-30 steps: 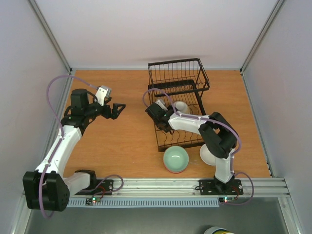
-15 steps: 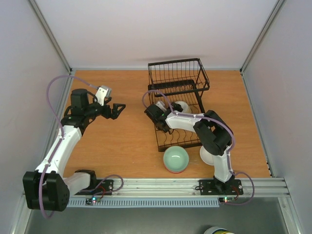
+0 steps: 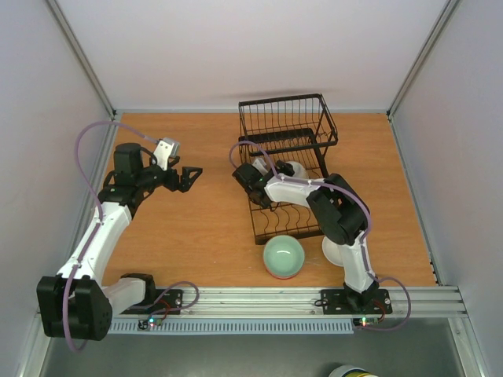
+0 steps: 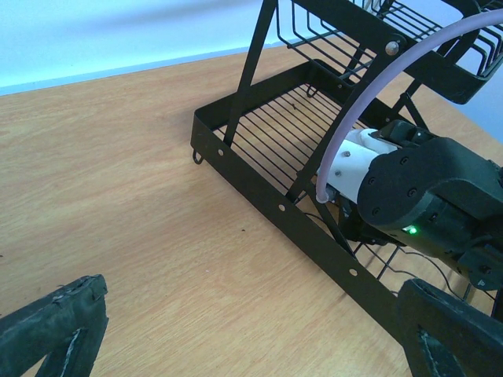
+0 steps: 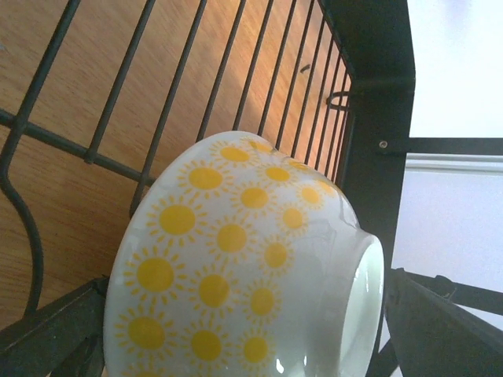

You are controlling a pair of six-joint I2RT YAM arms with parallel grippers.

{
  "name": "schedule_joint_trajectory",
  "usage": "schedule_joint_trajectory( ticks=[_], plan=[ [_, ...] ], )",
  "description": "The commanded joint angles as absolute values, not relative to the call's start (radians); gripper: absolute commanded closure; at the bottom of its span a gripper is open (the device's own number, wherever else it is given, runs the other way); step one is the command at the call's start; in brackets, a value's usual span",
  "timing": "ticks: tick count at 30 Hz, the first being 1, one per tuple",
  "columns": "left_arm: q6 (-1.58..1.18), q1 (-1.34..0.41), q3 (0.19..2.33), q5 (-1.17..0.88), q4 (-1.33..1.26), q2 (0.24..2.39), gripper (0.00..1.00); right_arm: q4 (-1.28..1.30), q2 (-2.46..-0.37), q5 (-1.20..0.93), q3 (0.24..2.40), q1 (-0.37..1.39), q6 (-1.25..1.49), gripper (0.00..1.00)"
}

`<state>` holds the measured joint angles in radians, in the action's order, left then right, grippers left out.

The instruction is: Load the bowls into the dish rack

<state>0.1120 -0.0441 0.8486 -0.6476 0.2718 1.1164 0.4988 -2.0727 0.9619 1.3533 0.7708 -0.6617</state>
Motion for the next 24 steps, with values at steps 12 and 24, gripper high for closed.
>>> schedule_joint_trajectory(
  ticks=[12, 24],
  plan=[
    [0.106, -0.036, 0.841, -0.659, 0.223, 1.111, 0.01, 0.523, -2.075, 0.864, 1.339, 0.753, -0.606, 0.47],
    [0.105, -0.036, 0.842, -0.661, 0.222, 1.112, 0.01, 0.406, -1.814, 0.830, 1.203, 0.752, -0.582, 0.75]
  ],
)
